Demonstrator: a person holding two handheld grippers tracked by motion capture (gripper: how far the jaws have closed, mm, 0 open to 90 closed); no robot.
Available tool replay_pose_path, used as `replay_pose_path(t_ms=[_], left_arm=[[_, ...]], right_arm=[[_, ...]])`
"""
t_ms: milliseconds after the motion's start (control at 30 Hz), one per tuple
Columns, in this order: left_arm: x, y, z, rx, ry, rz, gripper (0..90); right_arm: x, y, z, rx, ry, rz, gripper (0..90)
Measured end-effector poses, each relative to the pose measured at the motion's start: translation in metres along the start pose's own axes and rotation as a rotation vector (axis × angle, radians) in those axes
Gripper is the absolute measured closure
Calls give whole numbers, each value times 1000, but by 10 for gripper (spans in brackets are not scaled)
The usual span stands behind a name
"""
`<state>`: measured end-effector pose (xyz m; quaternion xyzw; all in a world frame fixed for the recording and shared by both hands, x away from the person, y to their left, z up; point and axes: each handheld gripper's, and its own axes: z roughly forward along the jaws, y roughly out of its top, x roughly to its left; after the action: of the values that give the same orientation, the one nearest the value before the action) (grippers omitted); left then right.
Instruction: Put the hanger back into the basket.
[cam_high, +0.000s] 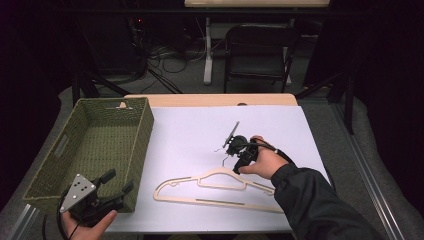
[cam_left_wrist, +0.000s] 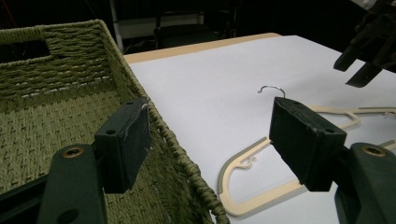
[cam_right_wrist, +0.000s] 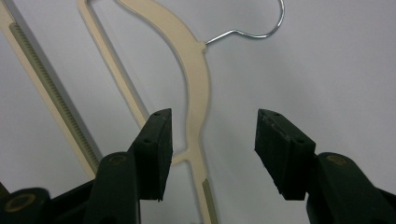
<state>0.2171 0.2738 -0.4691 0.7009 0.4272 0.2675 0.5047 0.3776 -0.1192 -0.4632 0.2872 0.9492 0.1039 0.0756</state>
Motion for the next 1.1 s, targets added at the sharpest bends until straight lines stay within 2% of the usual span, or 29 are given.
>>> replay_pose_path(t_ms=[67,100,400,433,533,567,600,667,700,867,933,967,1000,1033,1100], left_arm=[[0,0,0,3,-5,2,294],[-1,0,1,5,-6,2,294],[-2,0,2,9,-14,4,296],[-2,0,2,11,-13,4,297],[-3,0,2,11,-14,4,297],[-2,0,2,12,-14,5,297],[-2,0,2,12,-14,5,298],[-3,0,2,12,-12,5,298],[-3,0,2,12,-13,4,298],[-3,0,2,11,-15,5,298],[-3,0,2,12,-16,6,298],[-3,0,2,12,-16,6,298],[-3,0,2,12,-16,7,297],[-3,0,2,13,-16,7,298],[-3,0,2,11,-15,6,298]], right_arm=[[1,4,6,-15,2,-3,467],[1,6,7,7,4,-1,468],[-5,17,21,48,29,4,487],[-6,18,21,73,18,-4,489],[-7,19,28,67,10,-3,500],[-7,18,33,35,9,6,506],[-8,19,34,72,11,0,515],[-10,19,35,77,20,-1,518],[-11,20,37,112,20,-5,537],[-10,20,45,106,40,2,545],[-9,22,45,144,47,-10,547],[-8,20,49,108,69,-3,549],[-8,23,47,170,46,-32,554],[-6,21,52,127,52,-20,557],[-4,21,55,146,46,-34,575]])
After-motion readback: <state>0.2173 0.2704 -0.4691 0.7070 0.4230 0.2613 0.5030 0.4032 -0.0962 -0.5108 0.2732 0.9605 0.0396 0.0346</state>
